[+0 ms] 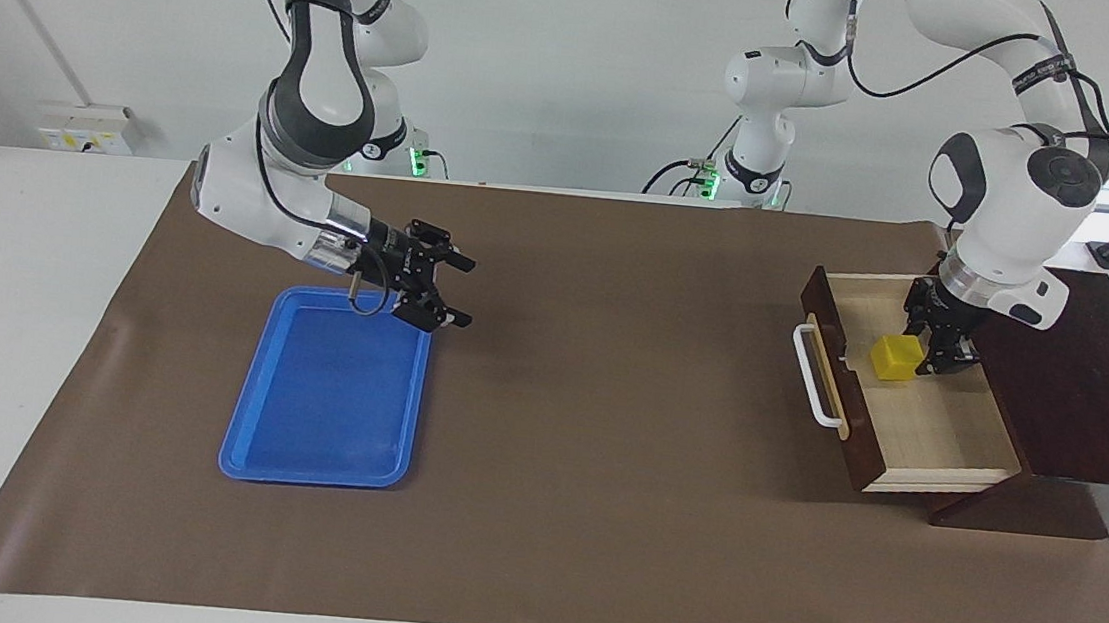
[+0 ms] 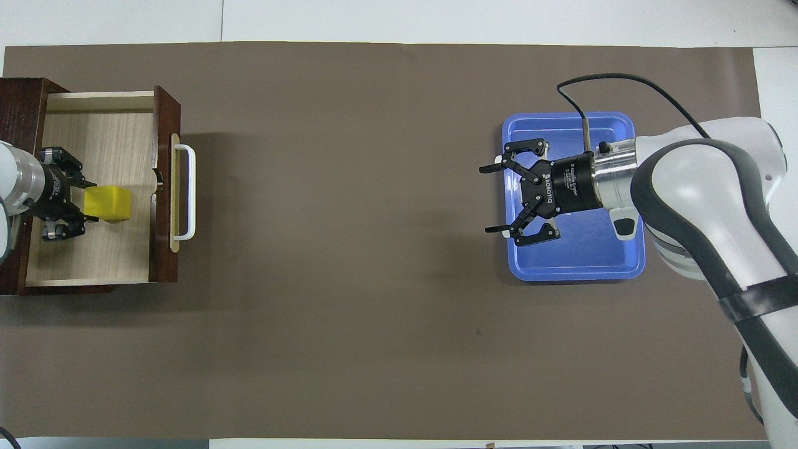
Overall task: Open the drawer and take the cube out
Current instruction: 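Grasp the yellow cube in the drawer with the left gripper and lift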
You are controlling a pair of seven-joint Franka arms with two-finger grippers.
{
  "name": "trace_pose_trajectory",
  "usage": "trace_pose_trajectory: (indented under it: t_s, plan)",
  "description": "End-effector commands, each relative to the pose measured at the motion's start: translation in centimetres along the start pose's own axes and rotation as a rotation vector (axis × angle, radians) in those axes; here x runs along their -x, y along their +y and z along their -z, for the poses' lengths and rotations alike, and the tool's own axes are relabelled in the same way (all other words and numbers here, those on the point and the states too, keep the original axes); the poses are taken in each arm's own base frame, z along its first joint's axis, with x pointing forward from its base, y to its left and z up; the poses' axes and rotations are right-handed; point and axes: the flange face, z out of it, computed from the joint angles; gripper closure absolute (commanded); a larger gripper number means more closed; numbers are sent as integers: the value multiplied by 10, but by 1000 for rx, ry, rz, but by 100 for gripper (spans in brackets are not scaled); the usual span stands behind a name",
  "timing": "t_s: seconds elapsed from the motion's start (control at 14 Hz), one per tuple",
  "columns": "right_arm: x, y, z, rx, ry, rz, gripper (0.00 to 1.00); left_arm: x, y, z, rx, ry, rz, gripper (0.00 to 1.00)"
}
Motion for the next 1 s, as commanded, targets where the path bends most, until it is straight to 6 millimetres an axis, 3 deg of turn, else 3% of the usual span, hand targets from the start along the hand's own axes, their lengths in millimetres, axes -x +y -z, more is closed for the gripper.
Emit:
trace_pose_trajectory:
  t_s: [0.0, 0.14, 0.36, 0.5, 0.71, 0.93]
  plan:
    - [-1, -1, 1, -9, 20, 28, 0, 1, 0, 11, 23, -14, 18, 100]
    - [2, -2, 1, -8, 17, 24, 0, 6, 15, 30, -11, -38, 28, 100]
    - [1, -2, 2, -8, 18, 24, 0, 26, 35, 85, -54, -69, 47, 100]
    - [1, -3, 3, -8, 17, 23, 0, 45, 43, 109, -107, -74, 108, 100]
    - [2, -3, 2, -10, 19, 25, 0, 126, 37, 120, -114, -53, 223, 100]
    - [1, -2, -2, -3, 19, 24, 0, 207, 17, 128, -95, -58, 304, 100]
